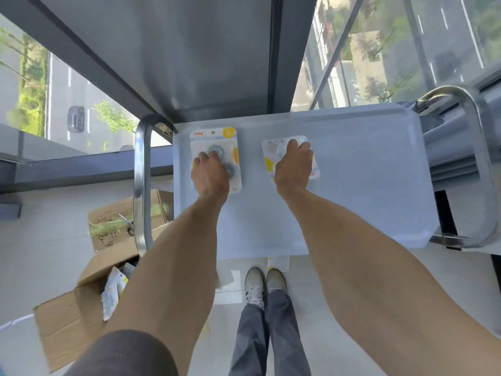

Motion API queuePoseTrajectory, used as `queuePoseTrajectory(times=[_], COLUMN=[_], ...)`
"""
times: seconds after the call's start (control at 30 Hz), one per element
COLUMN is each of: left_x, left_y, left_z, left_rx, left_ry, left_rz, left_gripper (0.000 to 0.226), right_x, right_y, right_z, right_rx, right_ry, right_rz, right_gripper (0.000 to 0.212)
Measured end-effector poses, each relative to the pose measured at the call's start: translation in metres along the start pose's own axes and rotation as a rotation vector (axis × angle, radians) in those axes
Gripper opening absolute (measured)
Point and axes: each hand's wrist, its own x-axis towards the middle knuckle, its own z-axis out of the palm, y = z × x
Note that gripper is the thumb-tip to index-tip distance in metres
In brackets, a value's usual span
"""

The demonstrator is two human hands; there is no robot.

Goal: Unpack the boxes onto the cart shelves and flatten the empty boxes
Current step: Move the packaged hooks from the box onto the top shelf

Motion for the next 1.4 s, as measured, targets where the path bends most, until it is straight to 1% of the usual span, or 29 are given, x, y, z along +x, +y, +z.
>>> queuePoseTrajectory(times=[0.07,0.1,0.2,0.33,0.4,0.47,0.57,0.63,0.77,0.83,0.93,1.07,1.23,1.3,1.4], left_x=[0.006,0.007,0.004,0.009,0.009,0.011,0.021,0.024,0.008,-0.006,-0.030,-0.056,-0.071,-0.079,-0.099], left_y=[-0.001,-0.004,-0.014,-0.021,-0.020,-0.020,-0.026,-0.030,-0.036,-0.037,-0.040,-0.048,-0.059,-0.061,-0.064], left_z=[0.011,0.019,0.032,0.026,0.023,0.022,0.013,0.007,0.005,0.012,0.018,0.014,-0.010,-0.022,-0.038], left_rx=[-0.131,-0.146,-0.119,-0.078,-0.078,-0.084,-0.038,-0.015,0.053,0.126,0.125,0.112,0.139,0.106,0.047], left_ry=[0.013,-0.004,-0.063,-0.080,-0.068,-0.060,-0.098,-0.130,-0.120,-0.101,-0.102,-0.152,-0.250,-0.282,-0.289], left_rz=[-0.055,-0.056,0.015,0.065,0.065,0.049,0.023,0.013,0.049,0.086,0.085,0.098,0.109,0.129,0.113], left_gripper=[0.028,0.028,0.025,0.035,0.038,0.038,0.038,0.039,0.055,0.060,0.063,0.065,0.068,0.066,0.061], right_x=[0.008,0.011,0.011,0.009,0.008,0.006,0.006,0.006,0.001,-0.003,-0.016,-0.044,-0.079,-0.094,-0.114], right_y=[-0.004,-0.007,-0.017,-0.029,-0.033,-0.033,-0.032,-0.031,-0.031,-0.031,-0.030,-0.031,-0.034,-0.031,-0.027], right_z=[0.010,0.016,0.033,0.046,0.047,0.047,0.043,0.039,0.041,0.043,0.046,0.043,0.027,0.019,0.008], right_rx=[0.012,0.019,0.024,0.010,0.005,-0.032,-0.110,-0.134,-0.109,-0.147,-0.232,-0.216,-0.215,-0.222,-0.248], right_ry=[0.011,0.015,-0.002,-0.037,-0.056,-0.077,-0.080,-0.090,-0.143,-0.160,-0.176,-0.108,-0.219,-0.267,-0.322], right_rz=[-0.017,-0.030,-0.064,-0.053,-0.046,-0.055,-0.078,-0.081,-0.080,-0.109,-0.172,-0.159,-0.177,-0.166,-0.153], right_gripper=[0.041,0.041,0.045,0.054,0.058,0.057,0.054,0.057,0.067,0.072,0.078,0.063,0.046,0.042,0.038])
